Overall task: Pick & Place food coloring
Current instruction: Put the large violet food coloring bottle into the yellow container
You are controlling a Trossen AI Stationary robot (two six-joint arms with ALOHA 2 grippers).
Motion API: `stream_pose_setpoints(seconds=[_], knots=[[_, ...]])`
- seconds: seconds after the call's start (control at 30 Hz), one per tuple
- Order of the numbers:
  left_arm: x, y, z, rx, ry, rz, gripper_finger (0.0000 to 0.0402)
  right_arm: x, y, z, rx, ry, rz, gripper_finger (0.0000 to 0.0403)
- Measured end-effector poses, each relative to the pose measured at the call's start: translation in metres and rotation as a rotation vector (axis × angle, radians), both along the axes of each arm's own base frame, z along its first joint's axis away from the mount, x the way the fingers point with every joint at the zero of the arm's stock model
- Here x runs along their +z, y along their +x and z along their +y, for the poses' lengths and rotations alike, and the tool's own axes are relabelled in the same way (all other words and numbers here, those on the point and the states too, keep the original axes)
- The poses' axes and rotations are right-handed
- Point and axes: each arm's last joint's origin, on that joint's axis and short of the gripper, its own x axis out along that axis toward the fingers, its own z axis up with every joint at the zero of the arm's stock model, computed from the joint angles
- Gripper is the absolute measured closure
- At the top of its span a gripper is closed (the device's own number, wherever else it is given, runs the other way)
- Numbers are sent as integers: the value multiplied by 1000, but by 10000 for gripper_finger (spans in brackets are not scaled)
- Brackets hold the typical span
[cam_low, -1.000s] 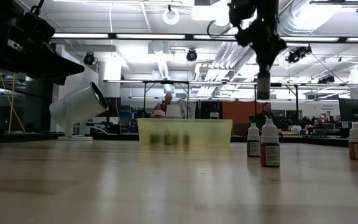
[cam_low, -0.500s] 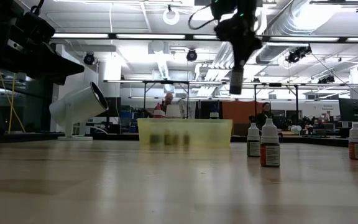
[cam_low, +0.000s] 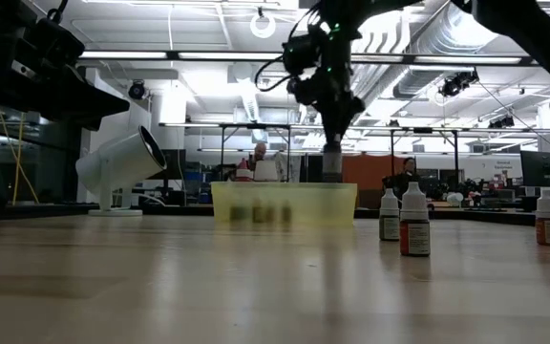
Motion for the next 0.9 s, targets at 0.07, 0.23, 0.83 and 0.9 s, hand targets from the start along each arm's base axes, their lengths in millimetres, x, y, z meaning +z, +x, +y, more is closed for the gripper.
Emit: stream_pose_setpoints(seconds=[0.07, 0.23, 0.83, 0.9], knots=[[0, 0, 0, 0, 0, 0, 401, -8, 5, -2, 3, 3, -1, 285], [0, 0, 0, 0, 0, 0, 401, -25, 13, -5, 1, 23, 31, 285], [0, 0, 0, 0, 0, 0, 401, -46, 12, -34, -115, 39, -12, 282], [0, 0, 0, 0, 0, 0, 401, -45, 16, -33, -115, 53, -52, 282]])
